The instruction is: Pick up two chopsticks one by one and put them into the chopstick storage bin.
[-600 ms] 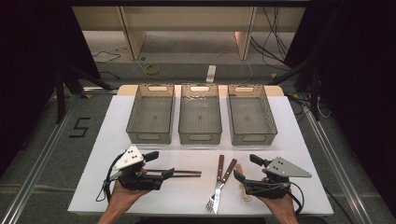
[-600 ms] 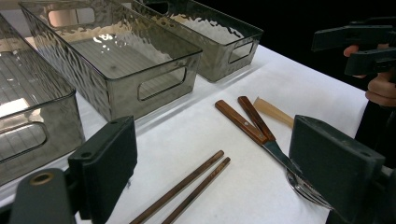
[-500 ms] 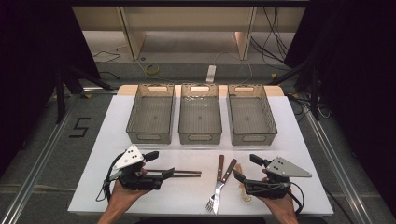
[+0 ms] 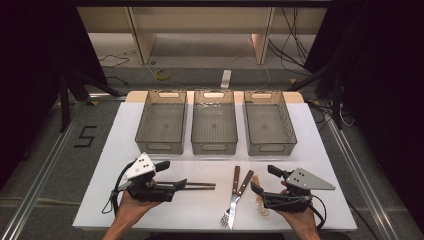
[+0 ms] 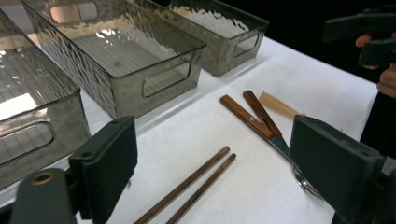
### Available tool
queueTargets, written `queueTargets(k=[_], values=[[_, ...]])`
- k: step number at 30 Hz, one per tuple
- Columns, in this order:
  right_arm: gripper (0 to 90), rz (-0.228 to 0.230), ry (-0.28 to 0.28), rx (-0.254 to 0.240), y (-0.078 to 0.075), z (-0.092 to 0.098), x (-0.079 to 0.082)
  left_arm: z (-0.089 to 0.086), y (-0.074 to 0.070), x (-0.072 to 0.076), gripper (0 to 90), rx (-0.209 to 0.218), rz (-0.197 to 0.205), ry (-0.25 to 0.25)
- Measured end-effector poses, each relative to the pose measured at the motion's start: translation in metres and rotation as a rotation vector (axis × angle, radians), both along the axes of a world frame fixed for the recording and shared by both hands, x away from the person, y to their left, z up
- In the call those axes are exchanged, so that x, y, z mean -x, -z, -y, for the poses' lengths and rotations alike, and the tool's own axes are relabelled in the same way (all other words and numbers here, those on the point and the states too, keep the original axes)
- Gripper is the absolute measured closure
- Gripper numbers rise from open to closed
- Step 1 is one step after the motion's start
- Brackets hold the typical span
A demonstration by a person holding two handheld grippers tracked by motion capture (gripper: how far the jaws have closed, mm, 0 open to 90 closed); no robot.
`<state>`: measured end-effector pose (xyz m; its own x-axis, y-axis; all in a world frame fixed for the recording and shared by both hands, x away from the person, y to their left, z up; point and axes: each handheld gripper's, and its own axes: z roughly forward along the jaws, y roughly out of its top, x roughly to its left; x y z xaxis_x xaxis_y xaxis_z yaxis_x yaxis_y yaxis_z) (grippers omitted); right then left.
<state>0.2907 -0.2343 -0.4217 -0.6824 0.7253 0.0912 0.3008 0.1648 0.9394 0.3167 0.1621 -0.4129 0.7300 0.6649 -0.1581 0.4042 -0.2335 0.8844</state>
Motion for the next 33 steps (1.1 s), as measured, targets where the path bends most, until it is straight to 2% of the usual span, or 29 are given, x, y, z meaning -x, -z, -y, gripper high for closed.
queueTargets(k=[2, 5, 7, 9, 13, 17, 21, 24, 25, 27, 33], values=[[21.2, 0.0, -0.001, 0.003, 0.0, 0.0, 0.0, 0.003, -0.002, -0.003, 15.6, -0.038, -0.021, 0.002], [21.4, 0.0, -0.004, 0.005, 0.0, 0.0, 0.0, 0.007, -0.005, -0.008, 15.8, -0.12, -0.05, 0.001], [21.6, -0.002, -0.006, 0.006, 0.0, 0.0, -0.001, 0.009, -0.006, -0.011, 15.8, -0.151, -0.072, 0.002], [21.7, -0.004, -0.007, 0.006, 0.0, 0.0, -0.001, 0.009, -0.007, -0.014, 15.9, -0.17, -0.097, 0.018], [22.4, -0.006, -0.011, 0.009, 0.001, 0.0, -0.001, 0.009, -0.008, -0.021, 16.3, -0.212, -0.117, 0.031], [23.0, -0.012, -0.015, 0.007, 0.001, 0.0, -0.002, 0.009, -0.011, -0.03, 16.6, -0.238, -0.134, 0.036], [23.4, -0.01, -0.016, 0.0, 0.0, 0.001, -0.002, 0.012, -0.017, -0.038, 16.6, -0.293, -0.134, 0.056], [23.2, -0.013, -0.016, -0.004, 0.0, 0.002, -0.002, 0.013, -0.02, -0.046, 16.9, -0.303, -0.156, 0.084], [23.1, -0.014, -0.017, -0.005, 0.0, 0.002, -0.002, 0.015, -0.02, -0.047, 17.0, -0.32, -0.154, 0.088], [23.0, -0.017, -0.02, -0.004, 0.0, 0.002, -0.002, 0.017, -0.019, -0.051, 17.0, -0.358, -0.164, 0.098], [22.2, -0.013, -0.029, 0.007, 0.0, -0.001, -0.001, 0.018, -0.007, -0.057, 17.6, -0.431, -0.198, 0.11]])
